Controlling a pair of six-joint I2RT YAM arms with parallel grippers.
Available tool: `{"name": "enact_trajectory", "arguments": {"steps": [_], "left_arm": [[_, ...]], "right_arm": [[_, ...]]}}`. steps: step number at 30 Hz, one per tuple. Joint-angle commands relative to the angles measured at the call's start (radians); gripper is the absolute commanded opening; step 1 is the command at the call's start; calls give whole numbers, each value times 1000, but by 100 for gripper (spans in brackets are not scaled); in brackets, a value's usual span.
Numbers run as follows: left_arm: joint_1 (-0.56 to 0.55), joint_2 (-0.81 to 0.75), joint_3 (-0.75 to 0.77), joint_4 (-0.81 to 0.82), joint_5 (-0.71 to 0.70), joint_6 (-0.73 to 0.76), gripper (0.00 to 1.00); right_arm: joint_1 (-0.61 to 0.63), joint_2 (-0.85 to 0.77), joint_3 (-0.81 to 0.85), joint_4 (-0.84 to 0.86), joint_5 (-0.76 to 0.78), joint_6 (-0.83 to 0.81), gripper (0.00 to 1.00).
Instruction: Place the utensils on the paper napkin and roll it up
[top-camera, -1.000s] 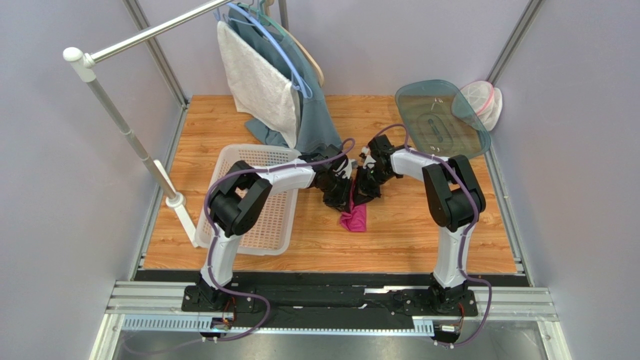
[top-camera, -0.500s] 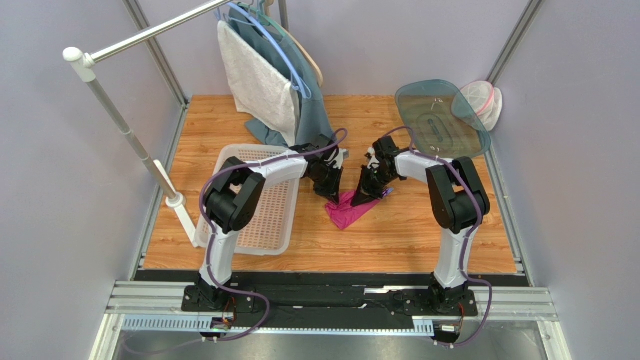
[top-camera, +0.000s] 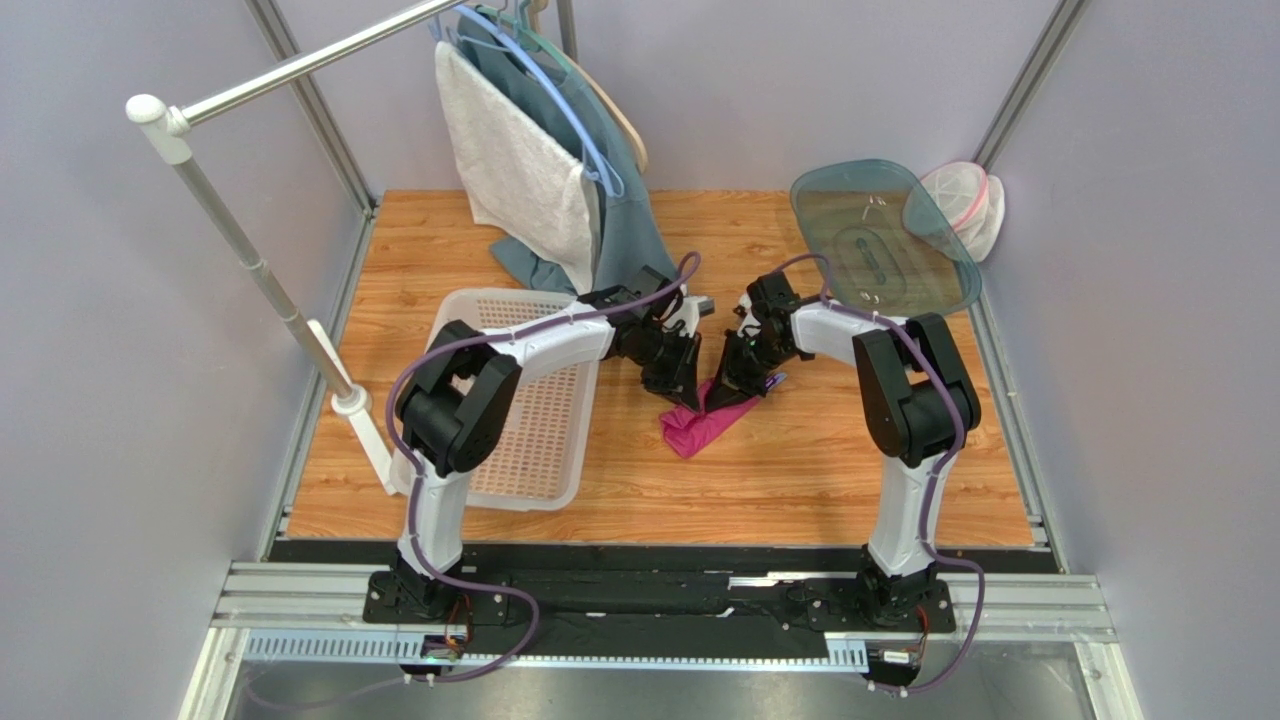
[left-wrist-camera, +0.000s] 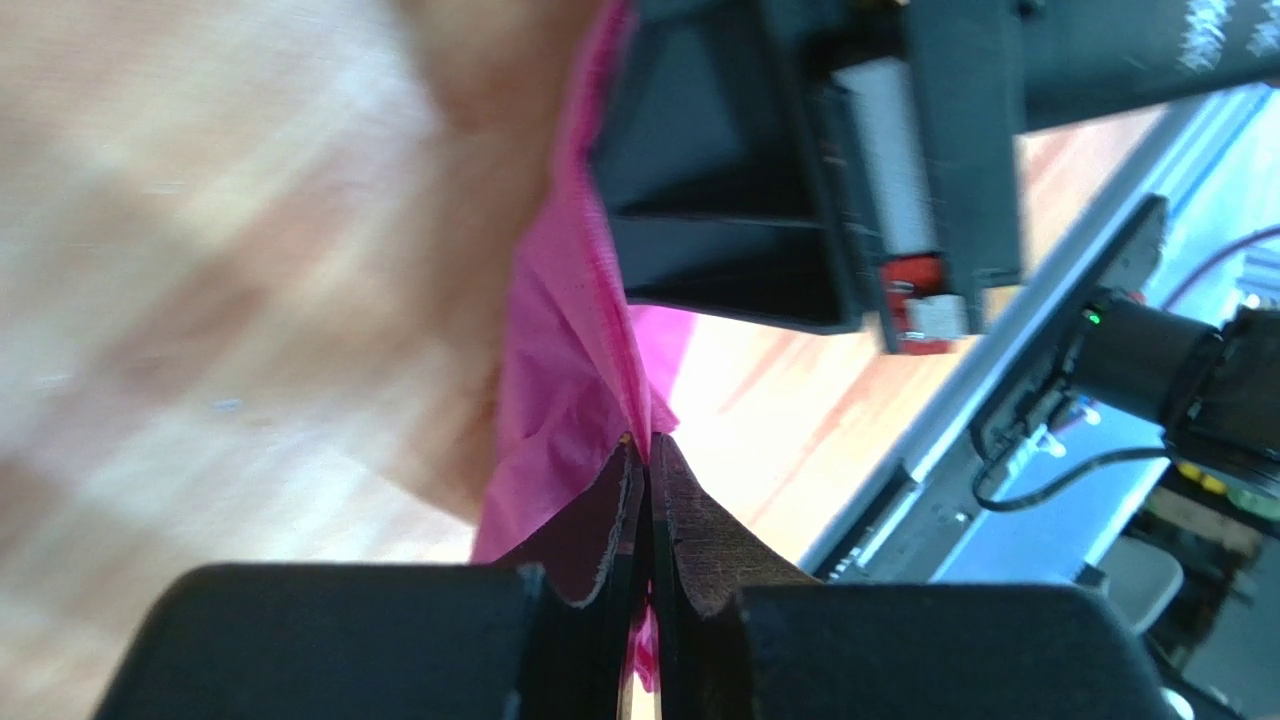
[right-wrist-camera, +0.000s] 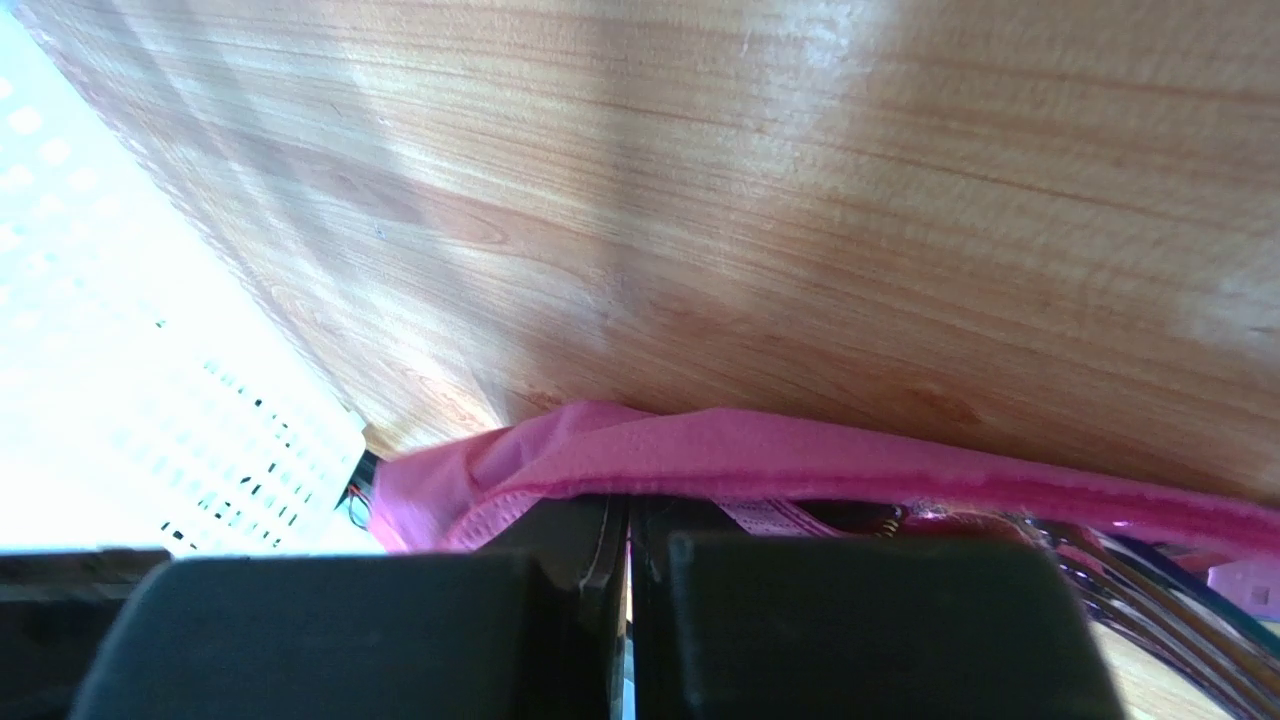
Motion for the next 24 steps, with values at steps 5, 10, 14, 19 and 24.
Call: {"name": "enact_trajectory", "arguments": {"steps": [5,10,14,19,24], "left_arm": [[-23,66,-23,42,19,-45,10],[1,129,-29,10,-72,-59,8],[12,172,-9,-15,-86,-48,7],[21,182,2,-24,-112,-53,6],[21,184,14,-21,-92,-50,6]], "right_arm": [[-18,74,-20,50,214,-38,0],[-19,69,19,41,198,-66,0],[-19,79,49,38,184,-79,0],[-24,51,89,26,143,-118,4],[-51,-26,88,21,17,-116,8]]}}
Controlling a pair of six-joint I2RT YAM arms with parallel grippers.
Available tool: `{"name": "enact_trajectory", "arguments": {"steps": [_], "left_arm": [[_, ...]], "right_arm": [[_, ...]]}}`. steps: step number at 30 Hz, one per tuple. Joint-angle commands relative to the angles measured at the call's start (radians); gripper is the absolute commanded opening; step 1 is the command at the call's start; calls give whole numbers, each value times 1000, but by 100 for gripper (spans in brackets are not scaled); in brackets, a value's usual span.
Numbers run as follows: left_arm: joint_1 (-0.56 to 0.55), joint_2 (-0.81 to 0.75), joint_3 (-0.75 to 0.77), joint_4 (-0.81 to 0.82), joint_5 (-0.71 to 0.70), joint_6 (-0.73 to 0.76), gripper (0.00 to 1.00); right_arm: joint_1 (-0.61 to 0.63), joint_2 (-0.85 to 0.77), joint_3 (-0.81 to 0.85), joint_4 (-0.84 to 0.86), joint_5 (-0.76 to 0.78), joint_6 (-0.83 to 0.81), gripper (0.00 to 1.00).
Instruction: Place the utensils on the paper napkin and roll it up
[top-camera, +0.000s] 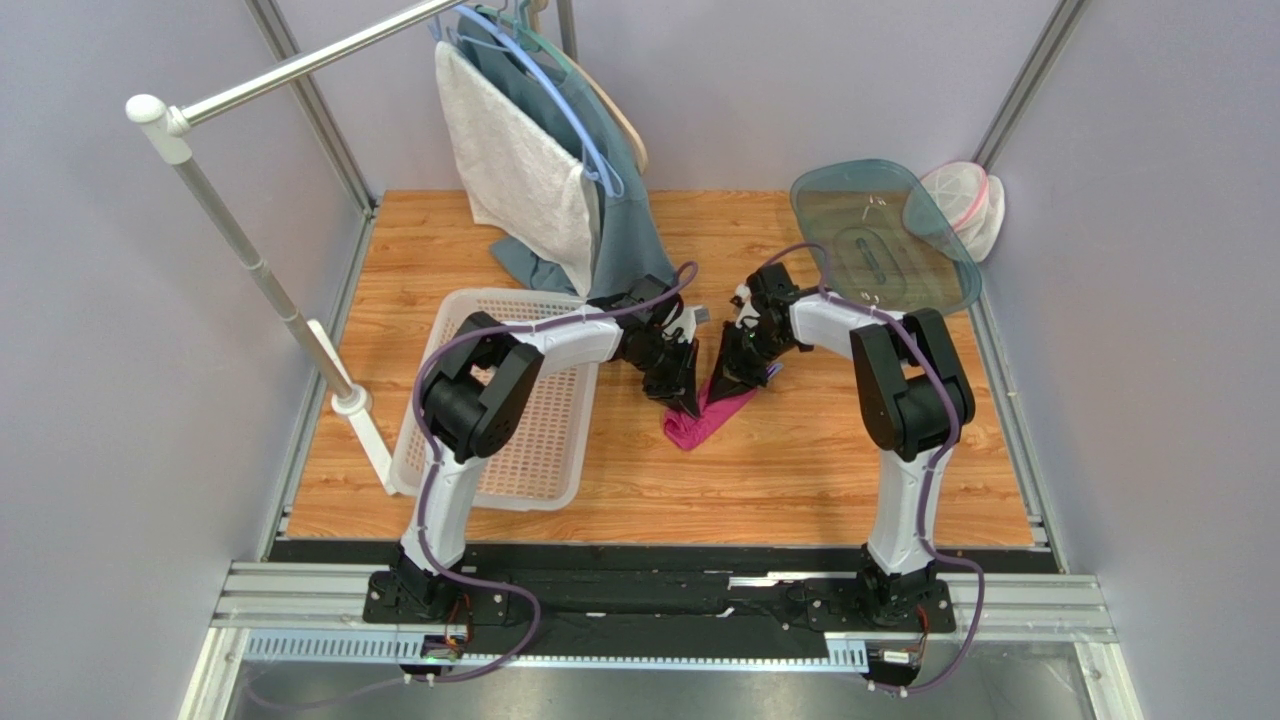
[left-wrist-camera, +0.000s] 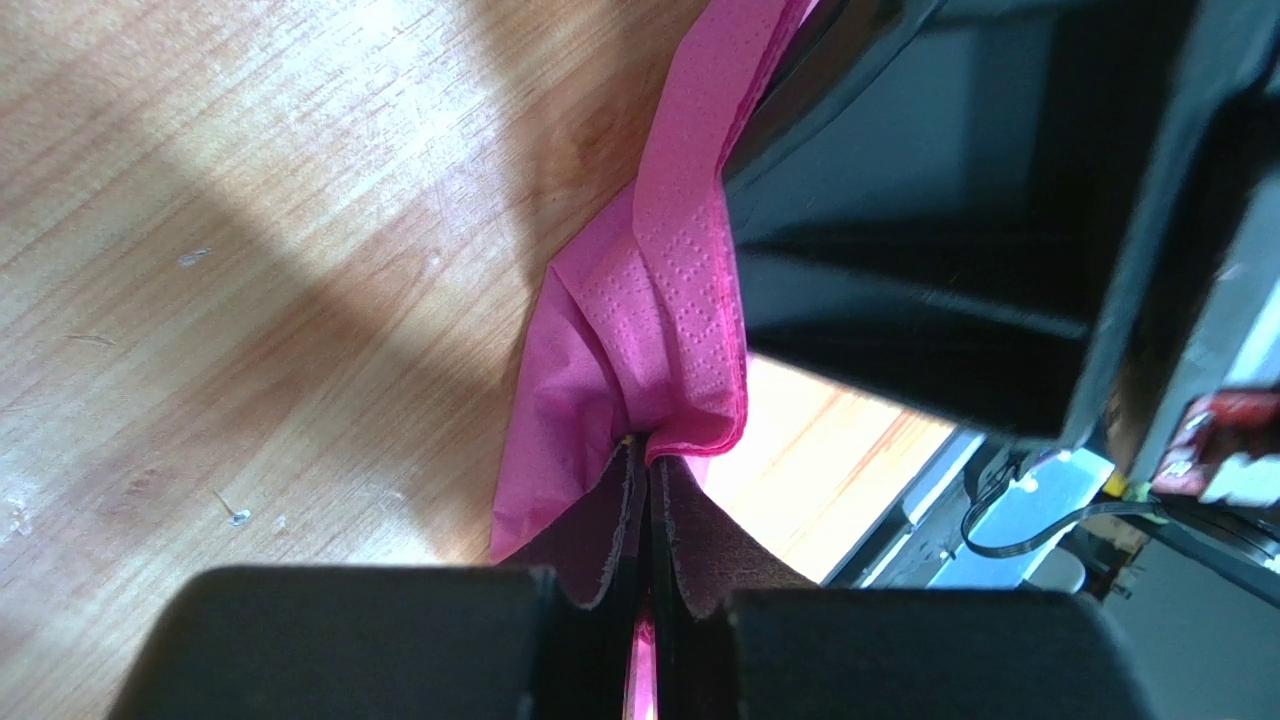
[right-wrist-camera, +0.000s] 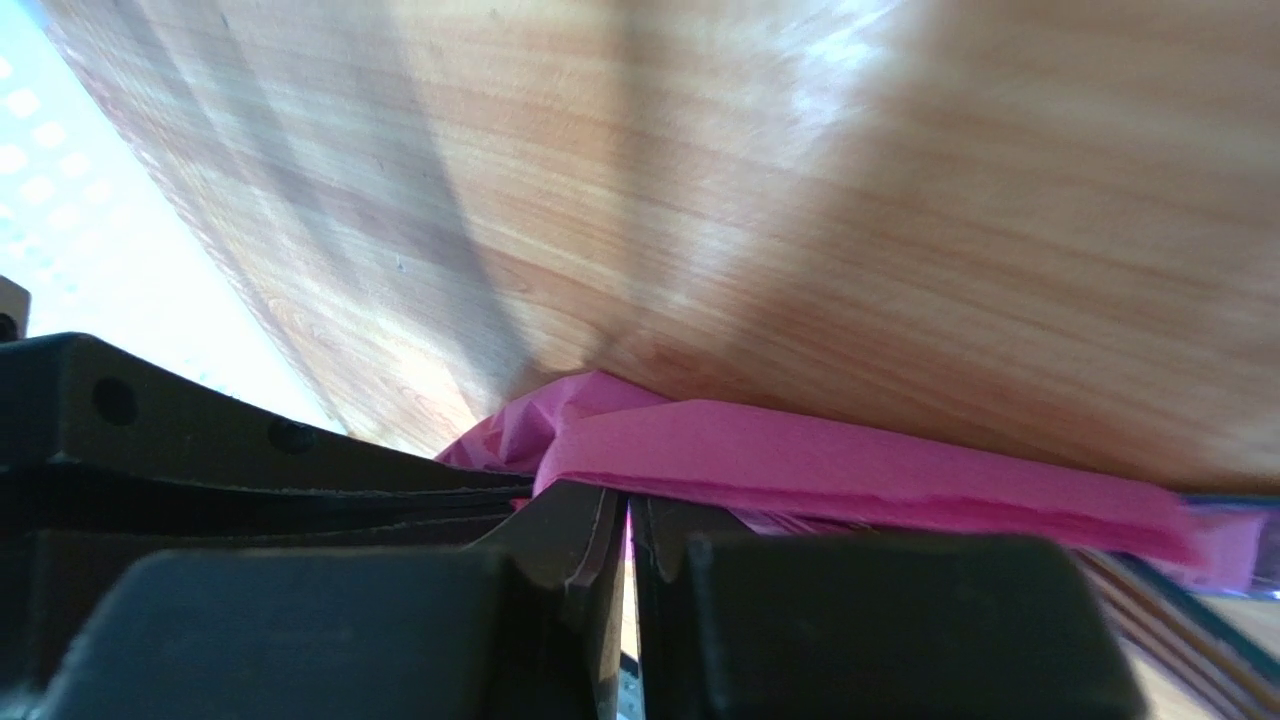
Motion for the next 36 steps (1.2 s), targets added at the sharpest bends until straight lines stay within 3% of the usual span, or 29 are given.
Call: {"name": "enact_trajectory", "arguments": {"steps": [1,8,17,36], "left_arm": [[8,64,-2,-58,-114,27,6],[8,63,13,-66,-111,30,6],[6,72,30,-67,-108,32,6],[3,-17,50,-64,-98,-5,6]], "right_arm": [[-43,-70,19,39,7,-38,8],[-79,-114,-25,33,-33,-35,7],[-86,-61,-44,53,-12,-49,4],[-85,16,-88,79,105,-62,0]]}}
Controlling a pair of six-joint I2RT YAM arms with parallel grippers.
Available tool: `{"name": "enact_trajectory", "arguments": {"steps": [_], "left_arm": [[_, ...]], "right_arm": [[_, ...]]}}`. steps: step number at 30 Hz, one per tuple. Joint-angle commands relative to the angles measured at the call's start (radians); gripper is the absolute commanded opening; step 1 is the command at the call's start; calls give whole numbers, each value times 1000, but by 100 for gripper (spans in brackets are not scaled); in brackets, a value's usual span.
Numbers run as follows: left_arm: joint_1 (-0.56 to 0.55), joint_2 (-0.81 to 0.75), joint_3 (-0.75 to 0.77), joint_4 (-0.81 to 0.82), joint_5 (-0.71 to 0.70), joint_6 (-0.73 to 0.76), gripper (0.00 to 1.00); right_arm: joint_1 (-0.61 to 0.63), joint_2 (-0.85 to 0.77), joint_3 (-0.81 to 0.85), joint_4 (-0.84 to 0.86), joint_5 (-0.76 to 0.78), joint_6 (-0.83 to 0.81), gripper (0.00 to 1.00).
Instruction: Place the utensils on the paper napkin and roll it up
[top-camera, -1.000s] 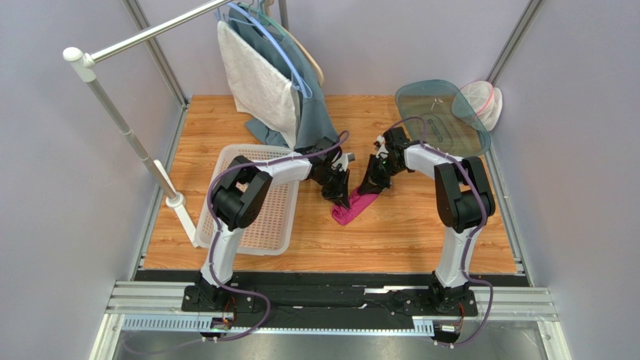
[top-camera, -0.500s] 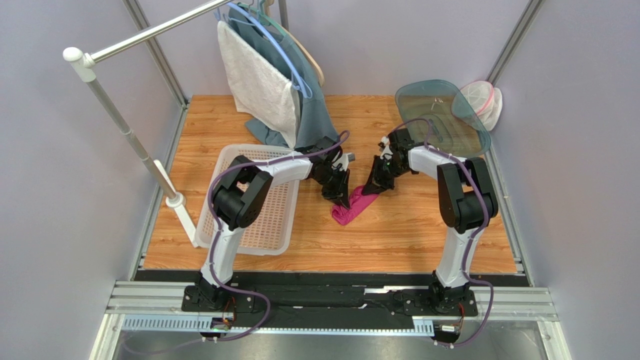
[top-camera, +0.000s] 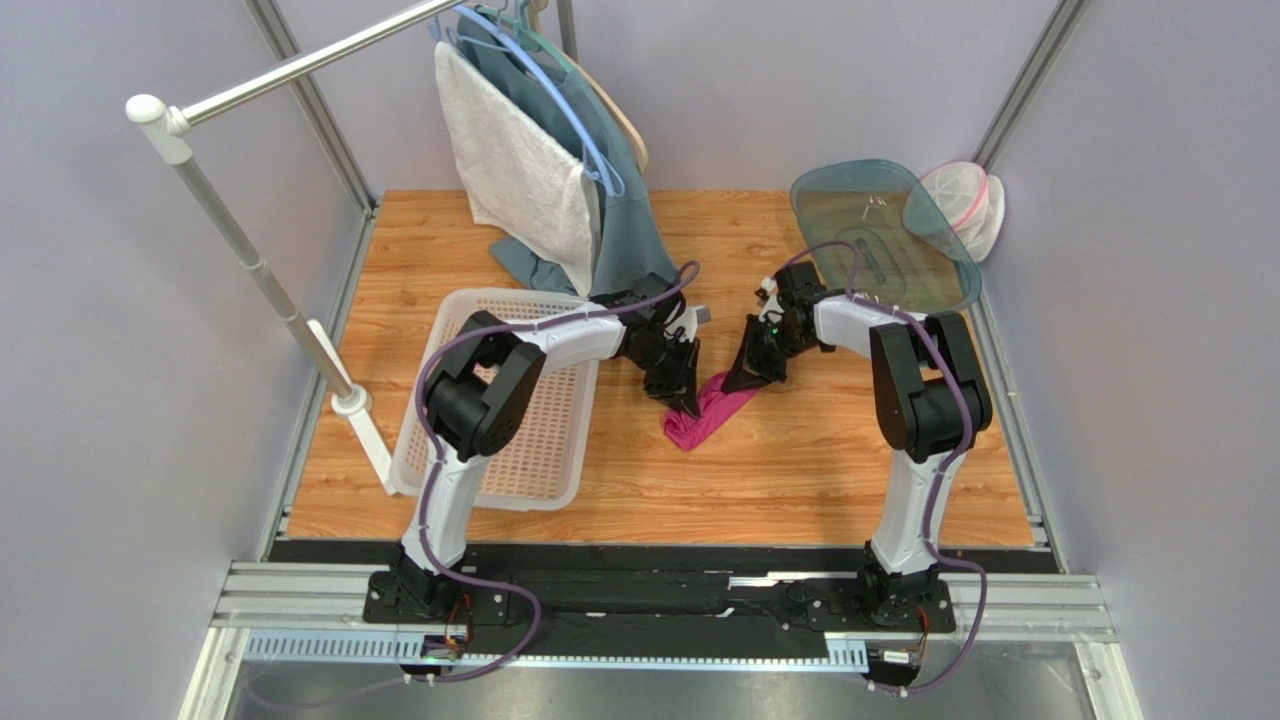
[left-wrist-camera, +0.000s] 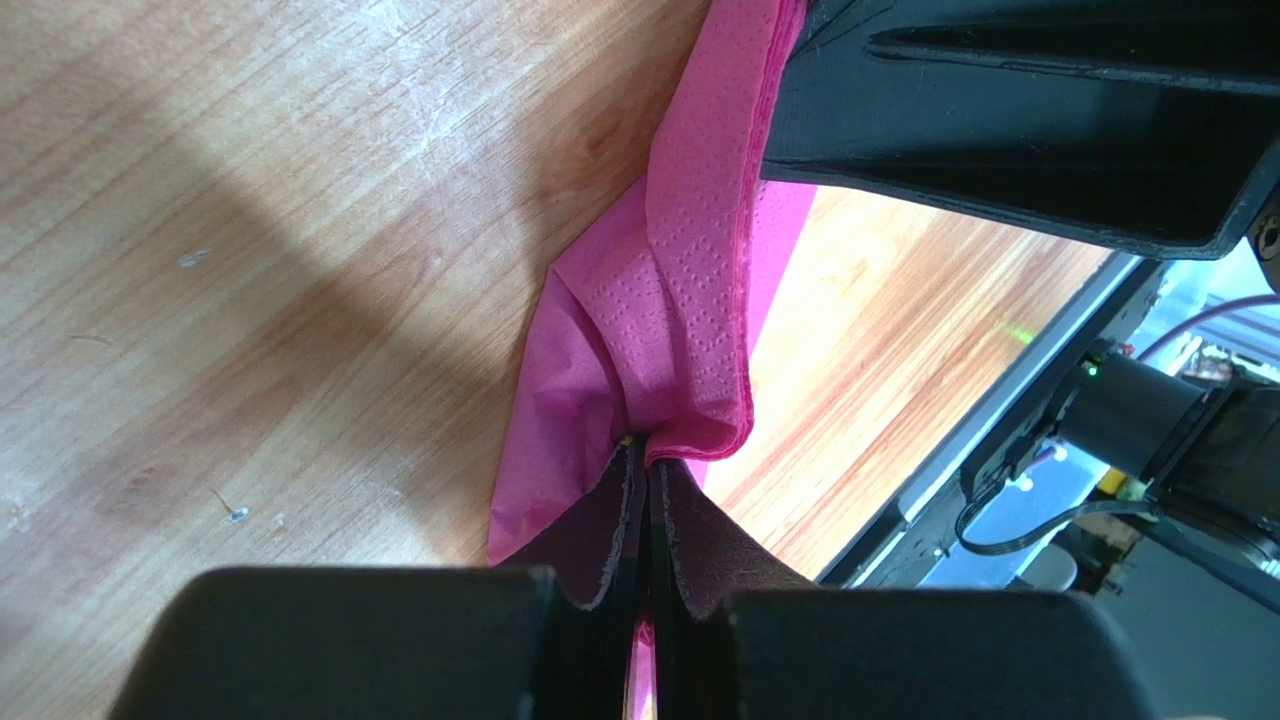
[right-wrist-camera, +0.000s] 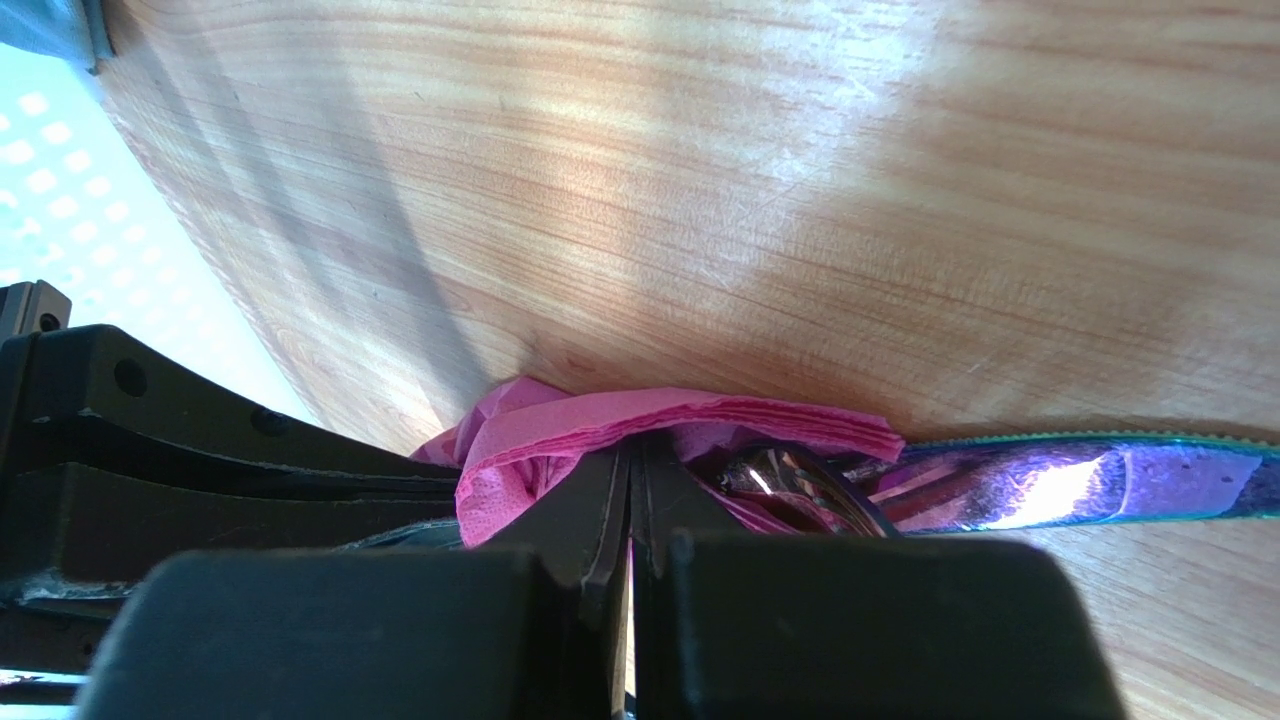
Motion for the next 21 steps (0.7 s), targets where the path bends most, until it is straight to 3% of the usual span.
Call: {"name": "enact_trajectory", "arguments": {"steps": [1,9,21], "left_arm": [[5,-51,11,-18,-92,-15,6],[-13,-114,39,13,-33,-87,6],[-70,-118,11,114,120,-56,6]], "right_arm": [[0,47,-35,16,118,-32,0],[2,43,-41,16,148,-24,0],[8,27,-46,11,184,-20,0]]}}
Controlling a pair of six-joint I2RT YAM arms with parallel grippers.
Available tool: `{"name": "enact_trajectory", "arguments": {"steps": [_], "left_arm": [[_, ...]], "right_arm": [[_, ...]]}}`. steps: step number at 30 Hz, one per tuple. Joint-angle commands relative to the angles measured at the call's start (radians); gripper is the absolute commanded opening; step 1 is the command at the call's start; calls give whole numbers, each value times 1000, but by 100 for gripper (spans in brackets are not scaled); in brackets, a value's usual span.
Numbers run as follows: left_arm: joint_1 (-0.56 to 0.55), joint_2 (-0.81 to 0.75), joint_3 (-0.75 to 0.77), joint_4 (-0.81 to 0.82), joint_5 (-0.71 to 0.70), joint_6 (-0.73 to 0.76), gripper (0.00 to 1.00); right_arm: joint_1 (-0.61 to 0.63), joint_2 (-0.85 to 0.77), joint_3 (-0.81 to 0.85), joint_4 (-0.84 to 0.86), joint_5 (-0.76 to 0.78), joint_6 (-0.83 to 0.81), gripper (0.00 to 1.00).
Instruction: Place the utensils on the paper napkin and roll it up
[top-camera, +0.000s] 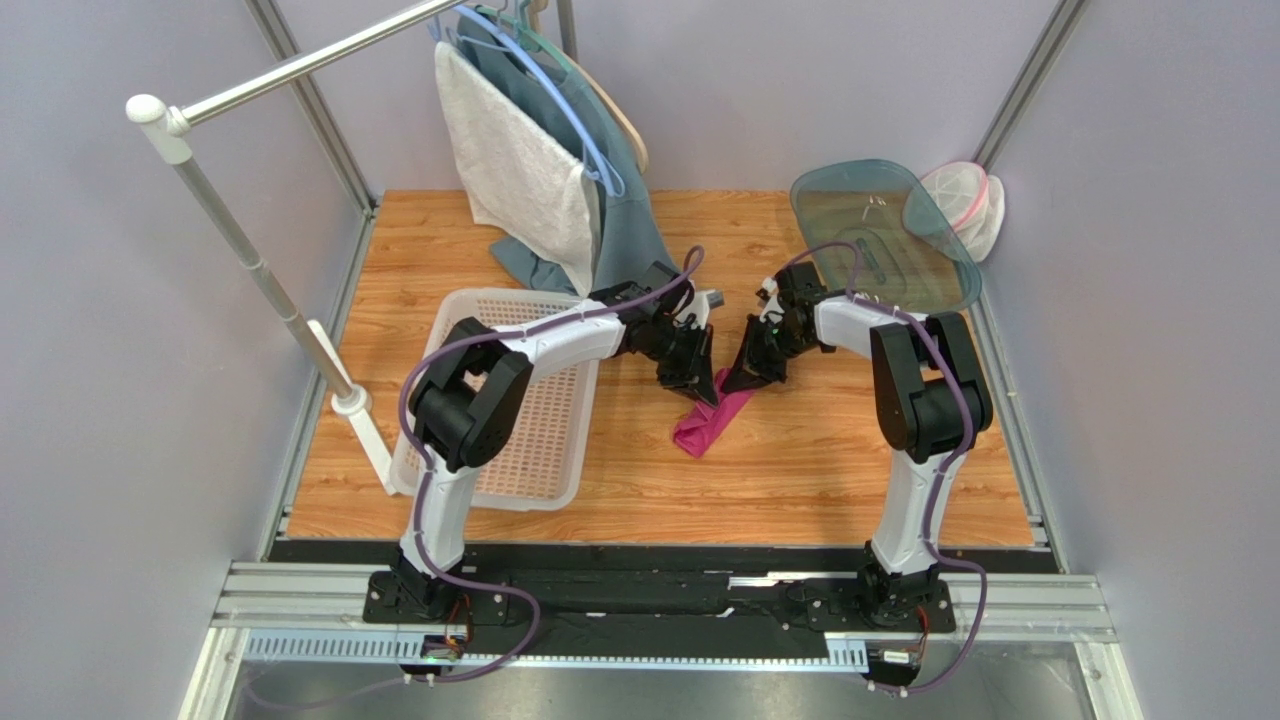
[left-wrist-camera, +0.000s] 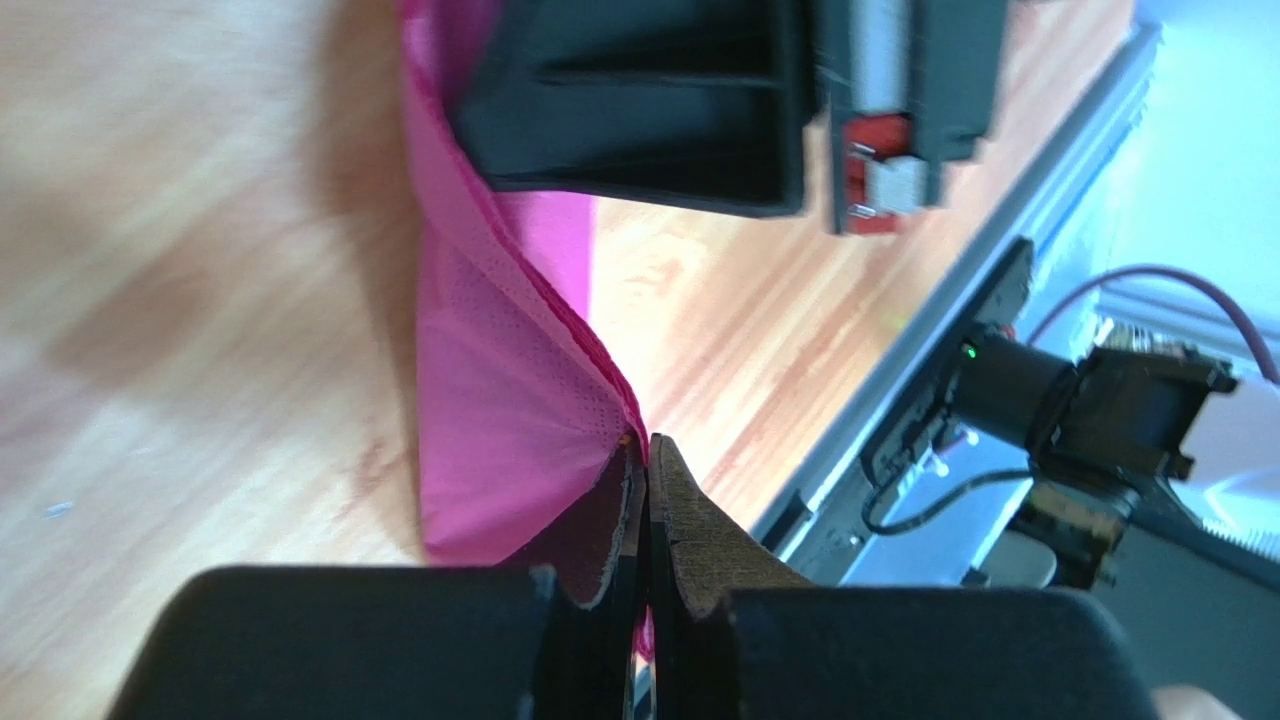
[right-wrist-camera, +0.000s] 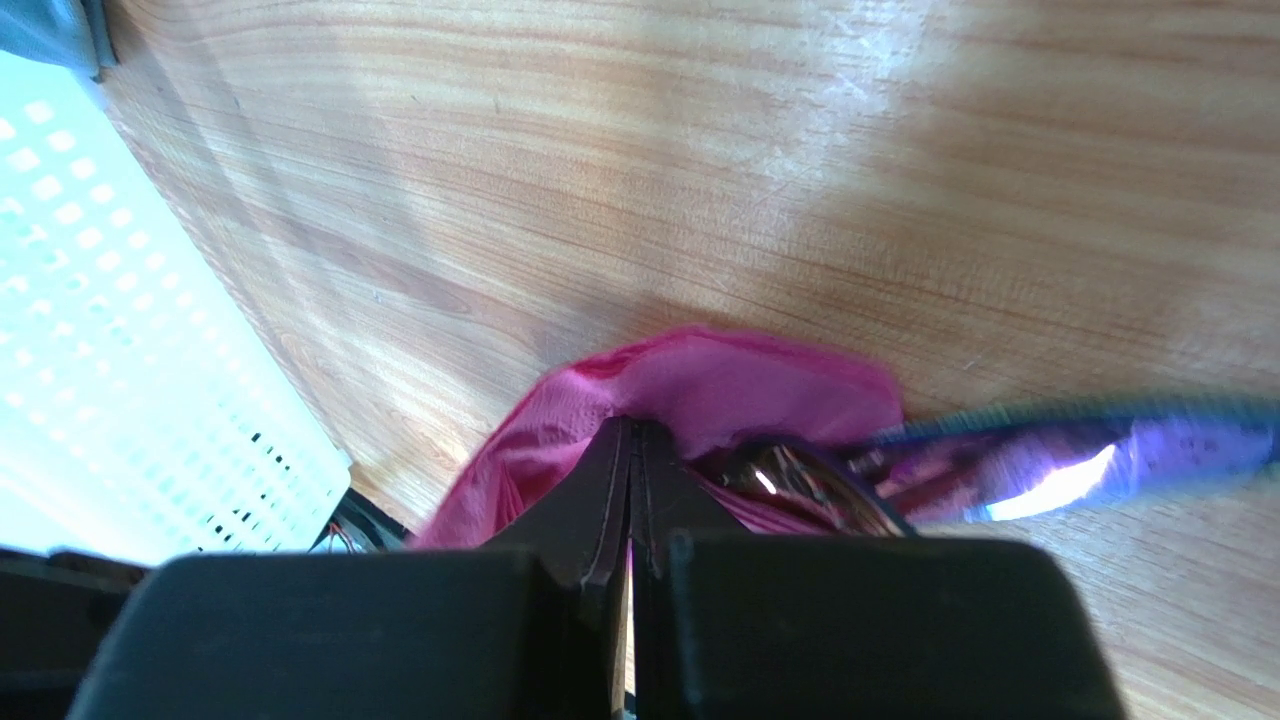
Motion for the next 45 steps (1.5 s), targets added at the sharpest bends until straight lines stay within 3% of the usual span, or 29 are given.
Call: {"name": "enact_trajectory", "arguments": {"steps": [1,19,31,45], "left_arm": [[-39,-27,-2,61,79,22,6],[-62,142,-47,1,-159,62,6],[-50,149,-27,-20,-152,72,4],[-52,162,7,-35,-138,88,4]], "right_arm": [[6,26,-41,4,182,-31,0],[4,-52,-14,-34,101,-60,1],[-106,-132,23,-130,-29,-129,6],[-102,-34,-23,-27,-71,-78,3]]}}
